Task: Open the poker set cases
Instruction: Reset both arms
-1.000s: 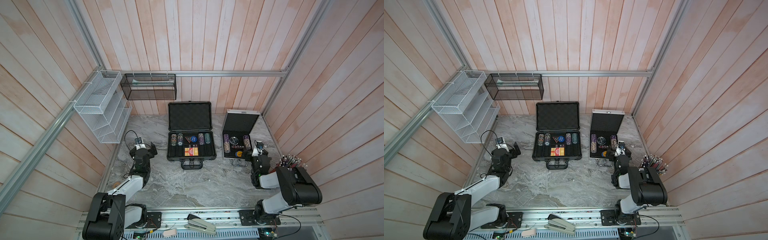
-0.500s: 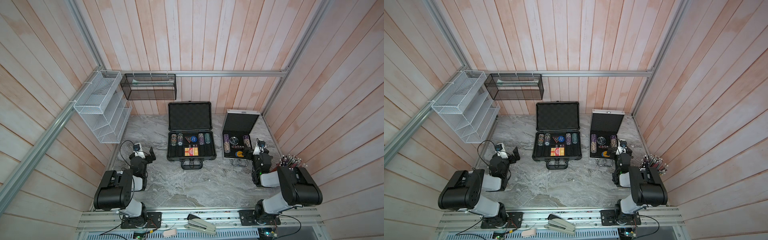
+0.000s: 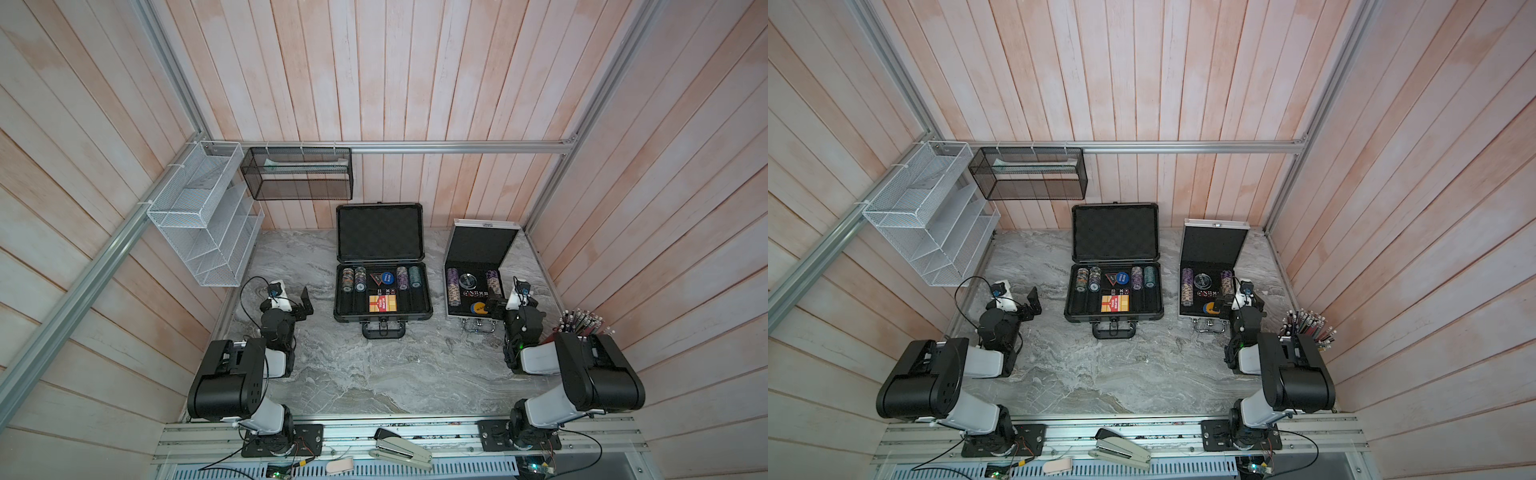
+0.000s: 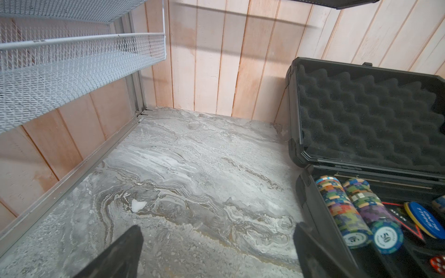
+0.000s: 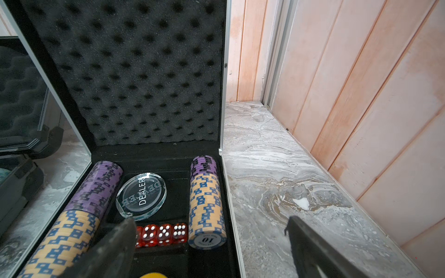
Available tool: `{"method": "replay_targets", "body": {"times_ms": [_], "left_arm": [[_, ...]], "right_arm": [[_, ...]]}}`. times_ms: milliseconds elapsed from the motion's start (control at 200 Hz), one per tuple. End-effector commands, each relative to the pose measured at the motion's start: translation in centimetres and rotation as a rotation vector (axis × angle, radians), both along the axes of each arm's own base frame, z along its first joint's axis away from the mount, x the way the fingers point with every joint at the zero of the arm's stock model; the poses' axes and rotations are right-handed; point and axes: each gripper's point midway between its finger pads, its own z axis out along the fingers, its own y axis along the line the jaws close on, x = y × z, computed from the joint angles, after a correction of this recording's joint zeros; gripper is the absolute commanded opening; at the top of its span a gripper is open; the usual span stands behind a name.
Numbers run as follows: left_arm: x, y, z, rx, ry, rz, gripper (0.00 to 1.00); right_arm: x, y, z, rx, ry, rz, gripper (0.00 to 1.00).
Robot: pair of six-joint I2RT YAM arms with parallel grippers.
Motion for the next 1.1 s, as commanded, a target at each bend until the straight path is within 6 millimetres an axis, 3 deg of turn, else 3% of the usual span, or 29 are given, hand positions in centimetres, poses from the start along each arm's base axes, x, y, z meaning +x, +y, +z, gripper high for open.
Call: {"method": "replay_targets", "body": {"times_ms": [0, 1095], "left_arm": [[0.32, -0.25, 0.45, 0.013, -0.011, -0.013, 1.00], [0.53, -0.43, 0.51, 0.043, -0.006, -0.016, 1.00]], "right_arm": [[0.21, -0.01, 0.52, 0.009, -0.014, 0.004, 0.98], [0.22, 0.03, 0.50, 0.009, -0.013, 0.006, 0.99]]}}
